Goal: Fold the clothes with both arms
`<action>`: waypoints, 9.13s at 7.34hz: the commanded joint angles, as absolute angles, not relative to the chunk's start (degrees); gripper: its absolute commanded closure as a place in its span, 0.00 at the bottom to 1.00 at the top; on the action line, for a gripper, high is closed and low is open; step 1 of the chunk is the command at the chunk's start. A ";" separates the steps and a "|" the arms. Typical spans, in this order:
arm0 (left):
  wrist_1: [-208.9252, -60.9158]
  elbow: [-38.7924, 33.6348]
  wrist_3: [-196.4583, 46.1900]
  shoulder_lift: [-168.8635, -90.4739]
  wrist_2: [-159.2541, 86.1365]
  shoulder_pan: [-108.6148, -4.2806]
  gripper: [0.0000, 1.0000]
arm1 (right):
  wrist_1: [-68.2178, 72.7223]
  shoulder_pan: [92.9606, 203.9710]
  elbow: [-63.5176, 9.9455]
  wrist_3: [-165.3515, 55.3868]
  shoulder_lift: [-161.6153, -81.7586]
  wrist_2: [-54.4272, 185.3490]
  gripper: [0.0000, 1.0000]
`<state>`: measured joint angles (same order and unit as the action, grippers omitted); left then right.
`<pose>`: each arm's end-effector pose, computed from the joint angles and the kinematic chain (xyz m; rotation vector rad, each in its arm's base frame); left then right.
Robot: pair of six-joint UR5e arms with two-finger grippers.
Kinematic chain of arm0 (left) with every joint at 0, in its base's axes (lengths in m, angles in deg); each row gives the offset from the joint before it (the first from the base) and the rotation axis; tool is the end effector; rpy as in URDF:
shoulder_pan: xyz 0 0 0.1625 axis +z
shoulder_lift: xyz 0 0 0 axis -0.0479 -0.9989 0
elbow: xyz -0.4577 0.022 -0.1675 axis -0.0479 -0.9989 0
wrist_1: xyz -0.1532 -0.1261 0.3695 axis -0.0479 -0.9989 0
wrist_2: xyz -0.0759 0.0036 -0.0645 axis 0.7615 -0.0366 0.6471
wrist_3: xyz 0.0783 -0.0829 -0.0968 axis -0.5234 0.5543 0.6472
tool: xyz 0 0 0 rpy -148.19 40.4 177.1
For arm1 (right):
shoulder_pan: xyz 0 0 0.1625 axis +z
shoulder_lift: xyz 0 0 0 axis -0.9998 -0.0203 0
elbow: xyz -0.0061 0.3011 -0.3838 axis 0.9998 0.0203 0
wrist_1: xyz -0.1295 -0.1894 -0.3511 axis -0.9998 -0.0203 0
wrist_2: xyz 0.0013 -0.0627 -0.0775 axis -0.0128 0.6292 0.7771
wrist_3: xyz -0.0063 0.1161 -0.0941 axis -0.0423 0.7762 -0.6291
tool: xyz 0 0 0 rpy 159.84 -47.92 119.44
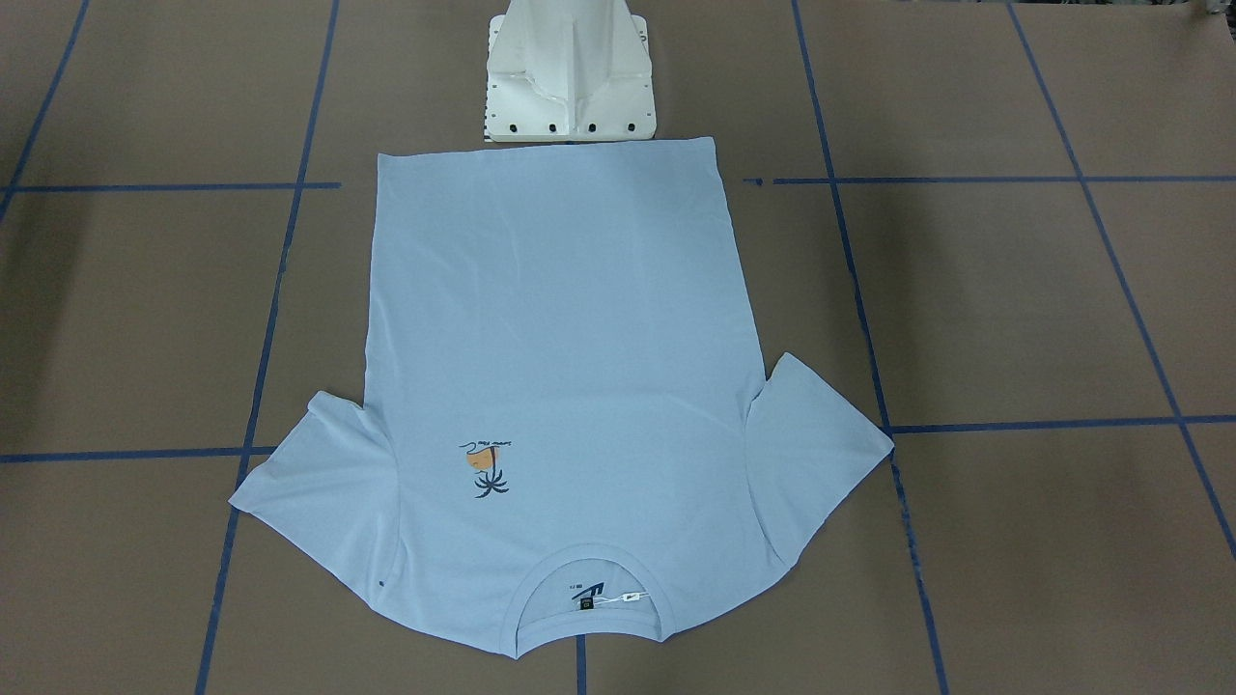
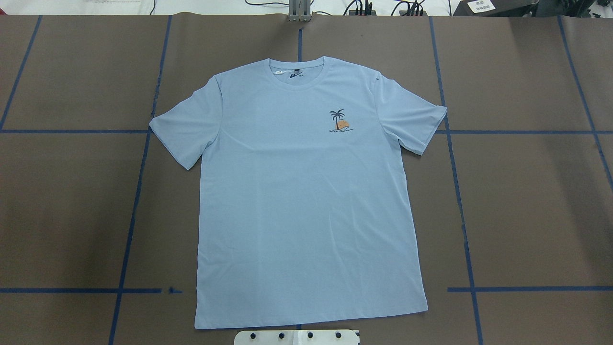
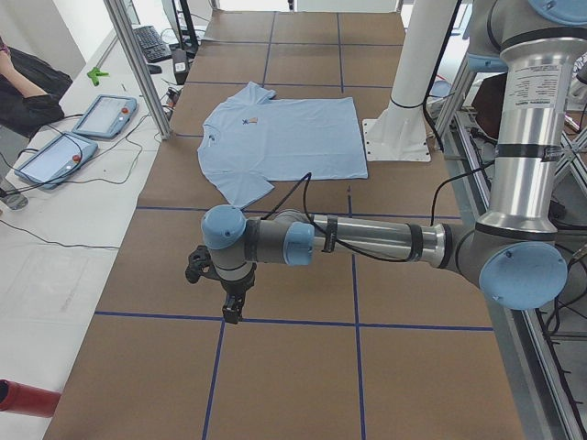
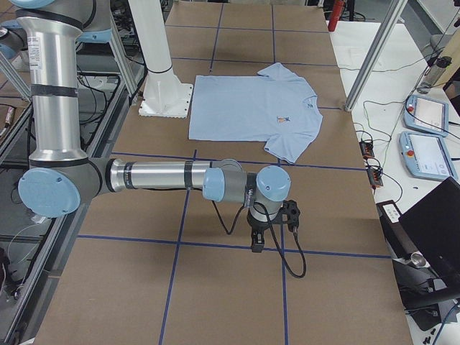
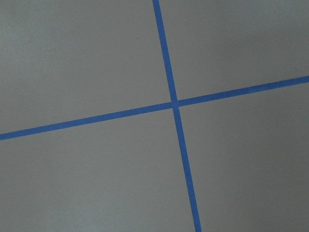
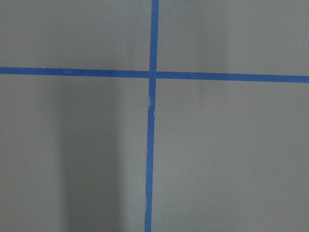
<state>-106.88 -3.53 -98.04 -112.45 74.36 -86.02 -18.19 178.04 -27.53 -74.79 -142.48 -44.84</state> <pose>-0.0211 -0.5217 0.7261 0.0870 0.7378 0.1731 0.0239 -0.4839 0.7449 -0.0522 -0.7571 -0.0409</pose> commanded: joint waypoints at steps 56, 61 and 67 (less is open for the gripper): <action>-150.39 12.98 -22.89 -134.24 46.15 -44.89 0.11 | -12.23 143.15 -21.24 -24.20 -102.15 -36.32 0.00; -148.55 12.63 -23.07 -134.42 46.15 -44.45 0.23 | -12.14 142.98 -20.89 -24.20 -102.24 -36.15 0.00; -145.13 10.71 -23.33 -134.33 46.41 -43.92 0.77 | -12.14 142.97 -20.89 -24.20 -102.15 -36.15 0.00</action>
<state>-146.48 11.70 -23.20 -134.35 46.34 -43.96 -12.14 142.99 -20.89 -24.24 -102.16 -36.18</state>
